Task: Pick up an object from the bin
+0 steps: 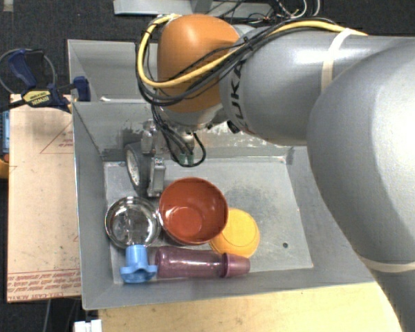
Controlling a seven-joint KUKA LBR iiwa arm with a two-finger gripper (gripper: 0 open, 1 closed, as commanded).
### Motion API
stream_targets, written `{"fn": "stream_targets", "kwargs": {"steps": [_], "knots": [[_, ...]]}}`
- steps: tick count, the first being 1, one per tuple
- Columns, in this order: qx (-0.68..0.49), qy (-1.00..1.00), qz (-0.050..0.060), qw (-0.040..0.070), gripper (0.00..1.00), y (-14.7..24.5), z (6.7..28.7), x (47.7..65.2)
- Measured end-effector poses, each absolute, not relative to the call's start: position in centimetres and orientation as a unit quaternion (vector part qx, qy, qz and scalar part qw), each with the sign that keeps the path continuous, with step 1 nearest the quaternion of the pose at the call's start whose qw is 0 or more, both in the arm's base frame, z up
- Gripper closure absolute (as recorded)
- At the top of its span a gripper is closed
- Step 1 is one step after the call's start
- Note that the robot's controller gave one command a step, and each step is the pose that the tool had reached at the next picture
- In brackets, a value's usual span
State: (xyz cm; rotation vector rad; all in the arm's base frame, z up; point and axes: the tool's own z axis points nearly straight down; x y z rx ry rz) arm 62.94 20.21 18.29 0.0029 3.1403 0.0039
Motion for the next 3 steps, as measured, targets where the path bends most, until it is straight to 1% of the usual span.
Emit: {"fn": "stream_targets", "kwargs": {"steps": [1,2,3], "knots": [[0.001,1.000,0.001,0.001,0.00,20.2,18.3,62.9],[-0.008,1.000,0.000,0.002,0.00,11.5,13.2,61.3],[-0.042,0.999,0.004,0.006,0.00,18.2,11.4,57.6]]}}
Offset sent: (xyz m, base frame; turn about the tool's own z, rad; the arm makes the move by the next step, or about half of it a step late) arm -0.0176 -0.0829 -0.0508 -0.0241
